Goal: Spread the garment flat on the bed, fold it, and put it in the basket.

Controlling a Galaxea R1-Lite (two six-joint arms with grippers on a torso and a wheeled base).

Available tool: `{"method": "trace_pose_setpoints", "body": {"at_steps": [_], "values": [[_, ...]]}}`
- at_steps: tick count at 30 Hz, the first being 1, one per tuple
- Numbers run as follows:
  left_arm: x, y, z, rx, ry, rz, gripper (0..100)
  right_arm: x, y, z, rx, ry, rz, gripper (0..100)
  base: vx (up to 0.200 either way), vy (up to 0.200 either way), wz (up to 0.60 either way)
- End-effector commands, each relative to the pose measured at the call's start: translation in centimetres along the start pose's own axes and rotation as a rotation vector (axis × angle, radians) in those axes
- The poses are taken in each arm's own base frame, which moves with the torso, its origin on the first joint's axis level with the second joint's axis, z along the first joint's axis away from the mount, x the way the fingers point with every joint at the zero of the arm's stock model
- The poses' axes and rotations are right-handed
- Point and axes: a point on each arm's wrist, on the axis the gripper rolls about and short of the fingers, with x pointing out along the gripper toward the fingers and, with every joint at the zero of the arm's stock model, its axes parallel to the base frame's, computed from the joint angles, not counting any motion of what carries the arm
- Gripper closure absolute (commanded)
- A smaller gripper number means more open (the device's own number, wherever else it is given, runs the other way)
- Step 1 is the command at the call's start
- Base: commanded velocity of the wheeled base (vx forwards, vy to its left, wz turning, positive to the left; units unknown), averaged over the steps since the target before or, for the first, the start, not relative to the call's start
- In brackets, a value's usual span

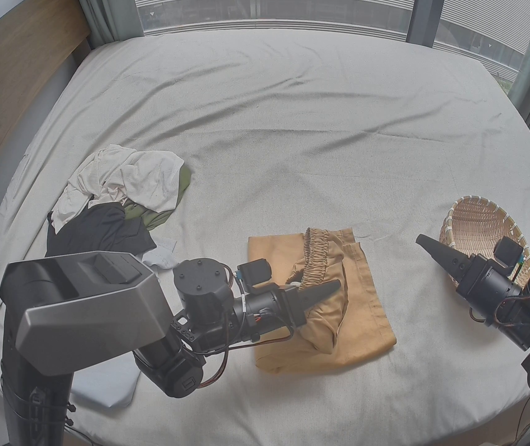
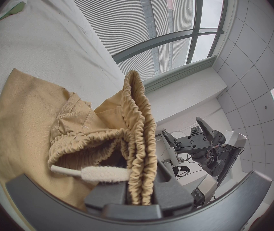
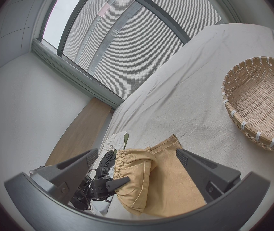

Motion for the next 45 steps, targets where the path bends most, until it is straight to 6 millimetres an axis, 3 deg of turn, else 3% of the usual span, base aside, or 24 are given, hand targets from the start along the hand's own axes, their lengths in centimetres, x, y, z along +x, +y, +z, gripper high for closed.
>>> {"method": "trace_pose_setpoints", "body": {"at_steps": [1,15,22,29,31,32,33,35,37,38,40,45], "values": [[0.1,0.2,-0.1,-0.001,0.001,0.001,0,-0.1,0.0,0.0,0.0,0.001,-0.002,0,0.0,0.0,0.0],[0.2,-0.1,-0.3,-0.002,-0.006,0.009,0,-0.1,0.0,-0.1,0.001,0.007,-0.003,0,0.0,0.0,0.0],[-1.4,-0.7,0.5,-0.002,-0.021,0.044,0,-0.2,-0.1,-0.5,0.004,0.022,-0.005,0,0.0,0.0,0.0],[-6.0,-3.4,3.6,0.047,-0.087,0.082,0,-0.2,-0.2,-0.8,0.007,0.036,-0.011,0,0.0,0.0,0.0],[-6.1,-3.4,3.6,0.047,-0.089,0.083,0,-0.2,-0.2,-0.8,0.007,0.038,-0.012,0,0.0,0.0,0.0],[-8.8,-3.9,5.5,0.066,-0.146,0.123,0,0.1,-0.1,-1.3,0.011,0.064,-0.008,0,0.0,0.0,0.0],[-8.8,-3.9,5.5,0.066,-0.146,0.123,0,0.1,-0.1,-1.3,0.011,0.064,-0.008,0,0.0,0.0,0.0],[-11.8,-3.5,6.9,0.091,-0.199,0.19,0,0.2,-0.2,-1.7,0.013,0.079,-0.008,0,0.0,0.0,0.0],[-12.7,-3.4,7.1,0.099,-0.207,0.21,0,0.2,-0.1,-1.7,0.013,0.081,-0.006,0,0.0,0.0,0.0],[-14.4,-3.5,7.0,0.104,-0.214,0.25,0,0.3,-0.1,-1.7,0.013,0.084,-0.004,0,0.0,0.0,0.0],[-15.6,-3.8,6.8,0.099,-0.214,0.271,0,0.6,-0.2,-2.1,0.011,0.104,-0.004,0,0.0,0.0,0.0],[-16.8,-4.1,6.0,0.092,-0.187,0.287,0,1.0,-0.4,-3.5,-0.022,0.165,-0.01,0,0.0,0.0,0.0]]}}
